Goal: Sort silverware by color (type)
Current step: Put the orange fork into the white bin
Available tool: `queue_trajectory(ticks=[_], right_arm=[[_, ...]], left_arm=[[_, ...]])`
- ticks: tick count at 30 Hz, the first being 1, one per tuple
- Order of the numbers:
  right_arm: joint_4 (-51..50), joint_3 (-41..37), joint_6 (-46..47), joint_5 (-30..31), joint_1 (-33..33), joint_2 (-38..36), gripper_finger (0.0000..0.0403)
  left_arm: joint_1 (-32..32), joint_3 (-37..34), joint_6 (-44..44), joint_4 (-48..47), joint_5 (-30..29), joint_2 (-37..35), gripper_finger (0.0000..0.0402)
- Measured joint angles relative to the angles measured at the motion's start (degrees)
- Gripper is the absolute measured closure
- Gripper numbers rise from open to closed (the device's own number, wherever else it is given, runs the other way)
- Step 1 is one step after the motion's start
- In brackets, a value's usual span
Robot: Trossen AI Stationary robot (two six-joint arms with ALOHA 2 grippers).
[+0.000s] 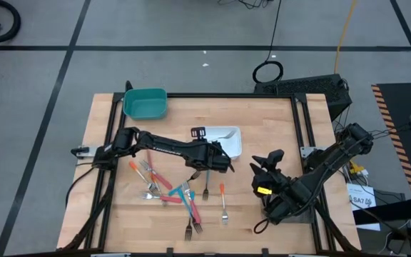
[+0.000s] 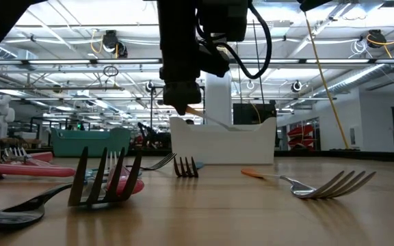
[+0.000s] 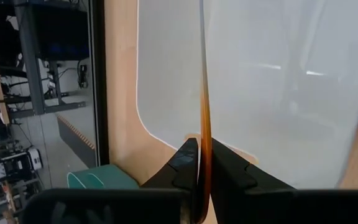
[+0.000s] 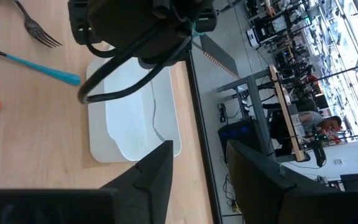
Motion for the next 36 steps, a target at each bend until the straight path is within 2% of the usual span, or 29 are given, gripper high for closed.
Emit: queue_trajectory(ticks=[14, 20, 24, 27, 31, 36], right_arm=[[0.2, 0.0, 0.0, -1.2, 0.0, 0.0, 0.0259], [0.2, 0.0, 0.0, -1.2, 0.0, 0.0, 0.0259], [0.3, 0.0, 0.0, -1.3, 0.0, 0.0, 0.0259], [0.3, 0.0, 0.0, -1.3, 0.0, 0.0, 0.0259], [0.2, 0.0, 0.1, -1.3, 0.0, 0.0, 0.0259], [0.2, 0.0, 0.6, -1.5, 0.0, 0.0, 0.0259]], left_arm=[[-0.6, 0.0, 7.5, 5.6, -0.1, 0.0, 0.0357], [0.0, 0.0, 7.6, 5.6, -2.9, 0.0, 0.0283], [0.2, 0.0, 6.8, 5.5, -3.1, 0.0, 0.0225], [-0.3, 0.0, 5.6, 5.4, -3.1, 0.0, 0.0198], [-1.6, -0.1, 5.5, 4.9, -2.7, -0.6, 0.0193], [-4.0, -0.1, 6.3, 4.7, -2.6, -3.4, 0.0213]])
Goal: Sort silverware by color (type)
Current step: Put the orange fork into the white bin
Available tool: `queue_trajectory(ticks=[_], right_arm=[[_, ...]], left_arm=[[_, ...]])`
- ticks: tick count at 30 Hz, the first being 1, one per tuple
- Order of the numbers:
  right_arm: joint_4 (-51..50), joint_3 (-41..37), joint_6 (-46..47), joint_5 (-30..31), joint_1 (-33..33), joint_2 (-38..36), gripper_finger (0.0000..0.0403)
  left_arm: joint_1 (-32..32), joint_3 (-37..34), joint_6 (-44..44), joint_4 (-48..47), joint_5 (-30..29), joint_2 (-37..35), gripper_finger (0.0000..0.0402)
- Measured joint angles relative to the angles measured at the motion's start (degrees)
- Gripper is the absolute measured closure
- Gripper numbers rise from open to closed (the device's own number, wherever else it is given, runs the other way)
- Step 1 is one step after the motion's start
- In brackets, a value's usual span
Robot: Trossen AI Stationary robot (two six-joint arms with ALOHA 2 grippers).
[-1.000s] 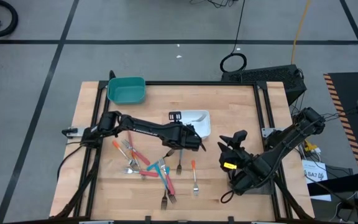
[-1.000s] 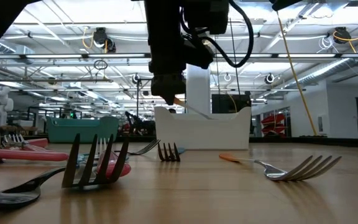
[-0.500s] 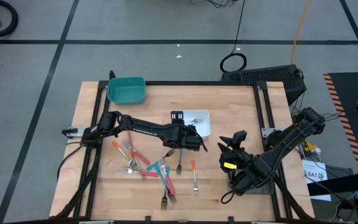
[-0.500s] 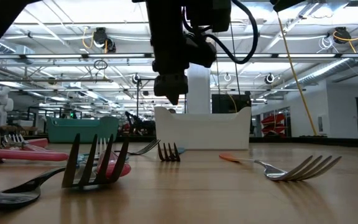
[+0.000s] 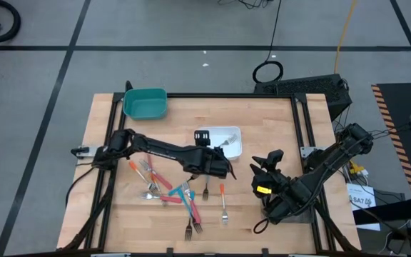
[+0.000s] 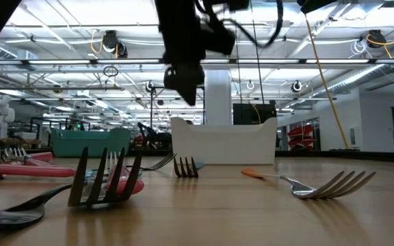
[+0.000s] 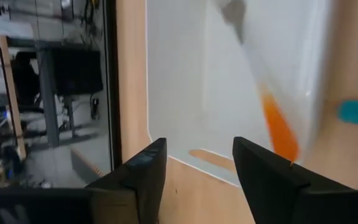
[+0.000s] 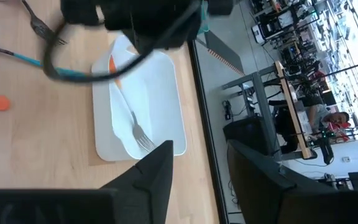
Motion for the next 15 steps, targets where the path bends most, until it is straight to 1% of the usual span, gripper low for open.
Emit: queue_trajectory(ticks=[5, 9, 13, 15], right_arm=[[0.2, 0.0, 0.8, -3.7, 0.0, 0.0, 0.0259], [0.4, 0.0, 2.7, -7.9, 0.0, 0.0, 0.0259], [0.5, 0.0, 5.1, -12.2, 0.0, 0.0, 0.0259], [1.1, 0.0, 6.4, -13.6, 0.0, 0.0, 0.0259]], left_arm=[[-3.2, 0.0, 0.7, 0.5, 1.2, -3.3, 0.0239], [-5.5, 0.1, 2.9, 1.6, 4.4, -4.4, 0.0255], [-7.9, -0.1, 2.3, 1.1, 8.5, -4.1, 0.0265], [-9.2, -1.2, 1.7, 2.3, 9.2, -4.3, 0.0268]])
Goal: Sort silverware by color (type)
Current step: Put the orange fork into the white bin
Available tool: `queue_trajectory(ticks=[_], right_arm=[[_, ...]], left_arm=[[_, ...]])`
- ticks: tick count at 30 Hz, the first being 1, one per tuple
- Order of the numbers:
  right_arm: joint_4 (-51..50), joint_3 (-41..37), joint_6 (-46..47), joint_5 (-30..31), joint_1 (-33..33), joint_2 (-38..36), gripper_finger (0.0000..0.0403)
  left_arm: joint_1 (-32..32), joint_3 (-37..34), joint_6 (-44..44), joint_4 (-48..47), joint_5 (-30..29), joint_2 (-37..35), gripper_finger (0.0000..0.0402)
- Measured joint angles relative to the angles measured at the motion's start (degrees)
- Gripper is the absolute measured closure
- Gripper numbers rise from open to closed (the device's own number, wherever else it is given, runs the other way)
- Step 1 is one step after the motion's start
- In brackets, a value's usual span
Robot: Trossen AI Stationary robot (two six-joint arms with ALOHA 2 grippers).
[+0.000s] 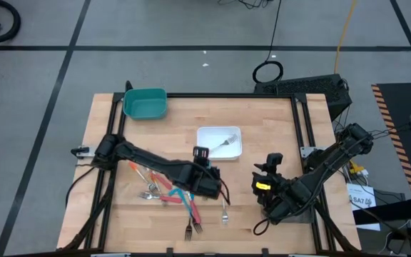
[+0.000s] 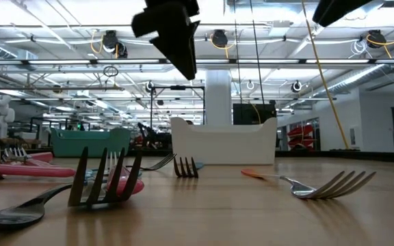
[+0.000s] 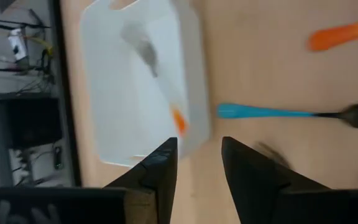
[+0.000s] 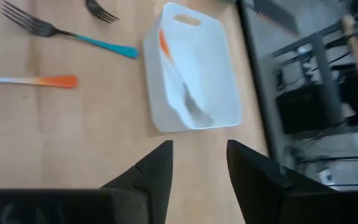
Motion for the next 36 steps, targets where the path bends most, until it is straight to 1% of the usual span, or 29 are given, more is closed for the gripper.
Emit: queue_trajectory(ticks=[5, 9, 13, 15, 20, 25, 27, 29, 33, 36], right_arm=[[3.5, 0.0, 1.8, -2.8, 1.0, 0.0, 0.0259], [9.5, 0.0, 1.3, -2.7, 2.7, 0.0, 0.0259], [16.6, 0.0, 1.1, -2.7, 4.7, 0.2, 0.0259], [20.6, 0.0, 0.8, -2.6, 5.6, 0.9, 0.0259], [30.9, 0.0, -3.1, -2.7, 7.7, 4.8, 0.0259], [38.9, 0.0, -7.6, -2.9, 8.5, 9.8, 0.0259], [41.3, 0.0, -8.0, -5.0, 8.5, 11.7, 0.0259], [43.9, 0.0, -8.5, -8.5, 8.1, 13.6, 0.0259], [48.4, 0.0, -10.1, -13.1, 7.0, 17.1, 0.0259], [49.8, 0.0, -10.5, -16.6, 6.4, 19.5, 0.0259]], left_arm=[[-4.0, -4.7, -3.4, 1.5, 0.3, 0.2, 0.027], [-7.2, -8.2, -6.3, 5.2, 0.3, 0.1, 0.027], [-11.0, -8.8, -8.0, 6.9, 0.2, 0.1, 0.027], [-13.0, -8.8, -7.6, 10.0, 0.1, 0.1, 0.027], [-17.5, -8.8, -2.7, 19.0, 0.1, 0.1, 0.027], [-20.7, -8.8, -1.7, 21.9, 0.1, 0.1, 0.027], [-21.7, -8.8, -1.4, 22.3, 0.0, 0.1, 0.027], [-22.5, -10.1, -0.3, 25.4, -0.2, 0.1, 0.027], [-23.1, -16.5, 2.8, 34.0, -0.1, -0.8, 0.027], [-22.8, -21.7, 1.6, 41.5, 0.2, -2.7, 0.027]])
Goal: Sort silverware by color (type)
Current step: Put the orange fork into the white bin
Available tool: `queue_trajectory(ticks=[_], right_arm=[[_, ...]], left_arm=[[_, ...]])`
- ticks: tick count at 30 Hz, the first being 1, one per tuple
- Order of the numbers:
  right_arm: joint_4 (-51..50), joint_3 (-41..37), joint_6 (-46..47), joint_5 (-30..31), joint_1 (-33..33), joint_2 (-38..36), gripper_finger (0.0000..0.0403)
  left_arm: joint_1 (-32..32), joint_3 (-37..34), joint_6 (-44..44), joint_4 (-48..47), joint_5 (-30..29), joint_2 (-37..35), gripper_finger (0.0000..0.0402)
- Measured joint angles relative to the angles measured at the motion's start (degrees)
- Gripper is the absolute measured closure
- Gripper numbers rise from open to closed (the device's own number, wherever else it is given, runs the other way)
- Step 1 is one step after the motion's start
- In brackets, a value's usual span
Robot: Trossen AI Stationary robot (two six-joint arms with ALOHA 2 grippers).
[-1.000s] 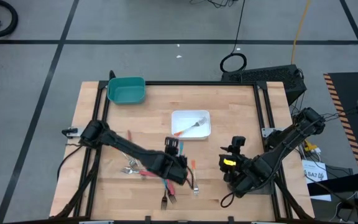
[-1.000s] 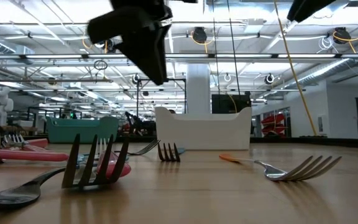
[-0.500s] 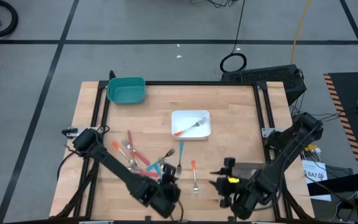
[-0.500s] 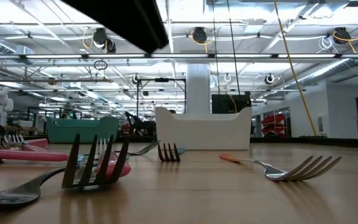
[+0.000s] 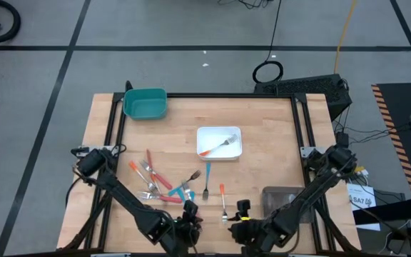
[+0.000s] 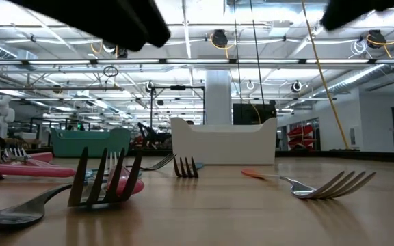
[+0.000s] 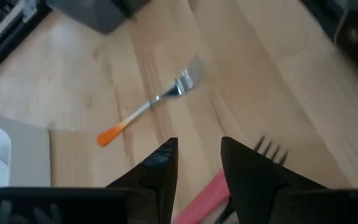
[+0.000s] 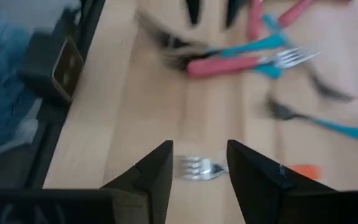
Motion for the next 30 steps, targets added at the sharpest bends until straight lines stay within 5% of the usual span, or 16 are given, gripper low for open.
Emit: queue_trajectory(ticks=[5, 9, 18, 30], right_arm=[[0.2, 0.0, -1.1, -5.3, -1.0, 3.2, 0.0258], [1.3, 0.0, -3.0, -3.8, -2.3, 5.5, 0.0243], [4.0, 0.0, -4.4, -8.5, -4.2, 6.3, 0.0204], [3.7, 0.0, -4.5, -11.7, -4.7, 8.5, 0.0223]], left_arm=[[-1.5, -2.8, -0.3, 6.5, 0.1, -1.8, 0.0271], [-2.7, -2.8, 1.8, 10.5, 0.3, -1.8, 0.0271], [-1.8, -2.8, -0.3, 10.1, 0.2, -1.8, 0.0271], [0.3, -2.8, -1.8, 10.1, 1.3, -1.5, 0.027]])
